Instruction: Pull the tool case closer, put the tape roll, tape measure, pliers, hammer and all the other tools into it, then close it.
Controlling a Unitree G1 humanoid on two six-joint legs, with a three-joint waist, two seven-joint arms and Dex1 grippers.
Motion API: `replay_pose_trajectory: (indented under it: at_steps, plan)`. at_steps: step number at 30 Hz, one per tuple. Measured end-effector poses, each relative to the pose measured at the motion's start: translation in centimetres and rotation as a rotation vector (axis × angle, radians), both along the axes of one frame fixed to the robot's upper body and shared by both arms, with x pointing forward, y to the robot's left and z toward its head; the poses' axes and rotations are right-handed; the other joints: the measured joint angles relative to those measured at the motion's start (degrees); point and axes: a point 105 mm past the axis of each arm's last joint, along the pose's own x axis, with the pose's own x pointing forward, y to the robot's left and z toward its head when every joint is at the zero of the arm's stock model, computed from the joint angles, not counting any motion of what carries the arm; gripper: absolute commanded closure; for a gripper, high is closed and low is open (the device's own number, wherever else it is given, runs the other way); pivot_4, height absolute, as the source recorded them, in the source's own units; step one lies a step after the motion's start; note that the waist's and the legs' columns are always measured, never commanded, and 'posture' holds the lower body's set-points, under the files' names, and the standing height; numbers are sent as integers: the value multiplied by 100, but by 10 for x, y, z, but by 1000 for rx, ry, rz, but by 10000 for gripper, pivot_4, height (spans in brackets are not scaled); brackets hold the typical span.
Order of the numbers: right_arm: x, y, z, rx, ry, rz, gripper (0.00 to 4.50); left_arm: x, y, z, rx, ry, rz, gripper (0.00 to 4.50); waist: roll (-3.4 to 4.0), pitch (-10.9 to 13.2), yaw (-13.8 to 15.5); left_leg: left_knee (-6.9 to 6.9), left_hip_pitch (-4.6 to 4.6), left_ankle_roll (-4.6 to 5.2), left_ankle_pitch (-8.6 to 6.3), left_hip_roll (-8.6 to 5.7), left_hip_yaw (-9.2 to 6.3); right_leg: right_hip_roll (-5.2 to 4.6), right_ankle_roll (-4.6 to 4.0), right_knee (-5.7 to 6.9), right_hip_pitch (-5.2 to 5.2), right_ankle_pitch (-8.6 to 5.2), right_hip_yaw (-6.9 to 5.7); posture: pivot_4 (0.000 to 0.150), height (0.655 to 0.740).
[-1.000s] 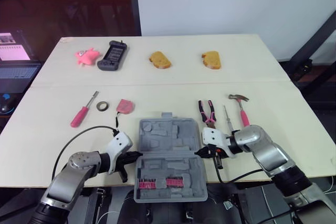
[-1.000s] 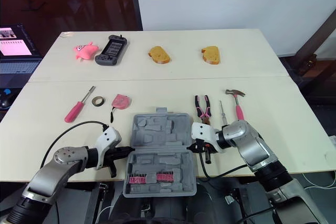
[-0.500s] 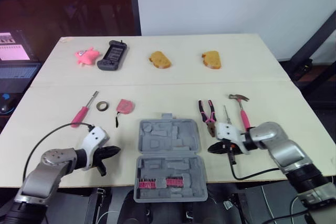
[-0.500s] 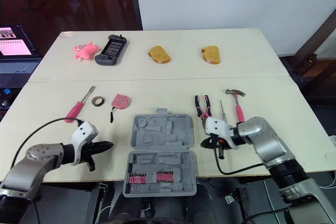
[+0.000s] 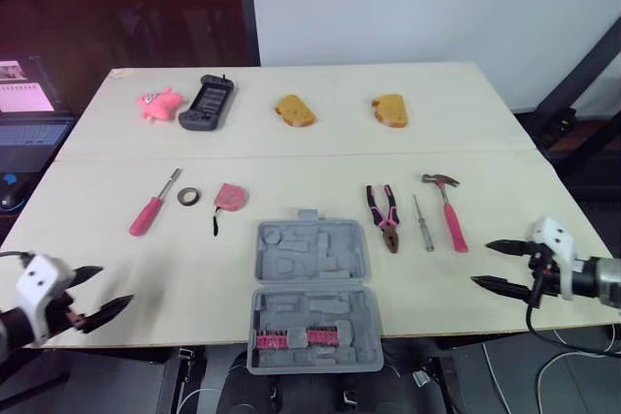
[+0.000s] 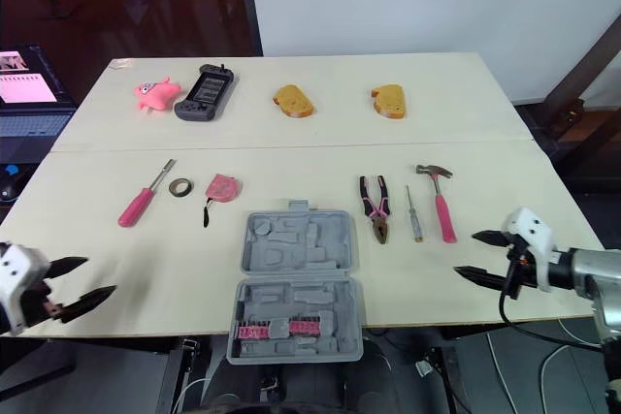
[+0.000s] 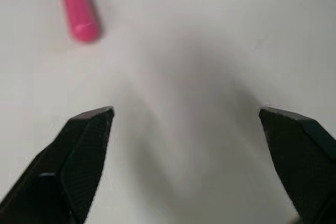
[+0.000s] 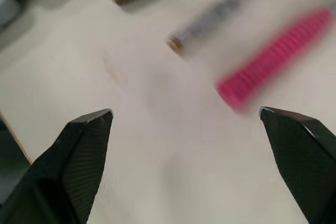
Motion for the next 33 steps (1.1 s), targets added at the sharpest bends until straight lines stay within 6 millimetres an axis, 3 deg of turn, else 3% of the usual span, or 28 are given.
replay_pose_trajectory:
  at_steps: [6, 15, 18, 23, 25, 28, 30, 33]
  plan:
    - [0, -12, 13, 42, -72, -70, 494, -10, 33, 15, 40, -60, 89, 0, 0, 0, 4, -3, 0, 0, -1, 2, 0, -4, -1, -2, -19, -1, 0, 1500, 7188]
    - [19, 10, 38, 100, -139, -40, 494, 2, 37, 33, -16, -167, 126, 0, 1, 0, -5, -4, -1, 3, -1, 5, 1, -11, 1, 0, -1, 0, -1, 1500, 7188]
    - [22, 32, 49, 92, -90, 51, 494, 12, 27, 45, -23, -194, 97, 0, 5, 2, 4, -6, -2, 3, -1, 5, 0, -16, 1, 2, 0, 0, 0, 1500, 7188]
    - [24, 91, 98, 127, -82, 258, 494, 20, -11, 55, -50, -178, -14, 0, 6, 2, -5, -7, -4, 4, -2, 6, -1, -16, 0, 1, -3, 0, 1, 1500, 7188]
    - [22, 109, 109, 85, -62, 321, 494, 24, -27, 56, -67, -174, -49, 0, 6, 3, -6, -9, -6, 4, -2, 7, -2, -18, -1, 0, -9, -1, 1, 1500, 7188]
    - [18, 145, 121, 27, -73, 437, 494, 33, -52, 63, -68, -176, -84, 0, 3, 2, 13, -8, -10, 4, -2, 6, -4, -18, -2, -1, -29, -1, 2, 1500, 7188]
    - [18, 159, 123, -7, -77, 467, 494, 38, -62, 66, -75, -181, -70, 0, 3, 2, 12, -8, -14, 6, -3, 2, -2, -20, -1, -3, -29, -1, 3, 1500, 7188]
    - [20, 172, 122, -75, -70, 484, 494, 39, -77, 52, -108, -141, -32, 0, 3, 3, -2, -7, -20, 13, -6, -2, 8, -19, 1, -2, -19, 0, 13, 1500, 7188]
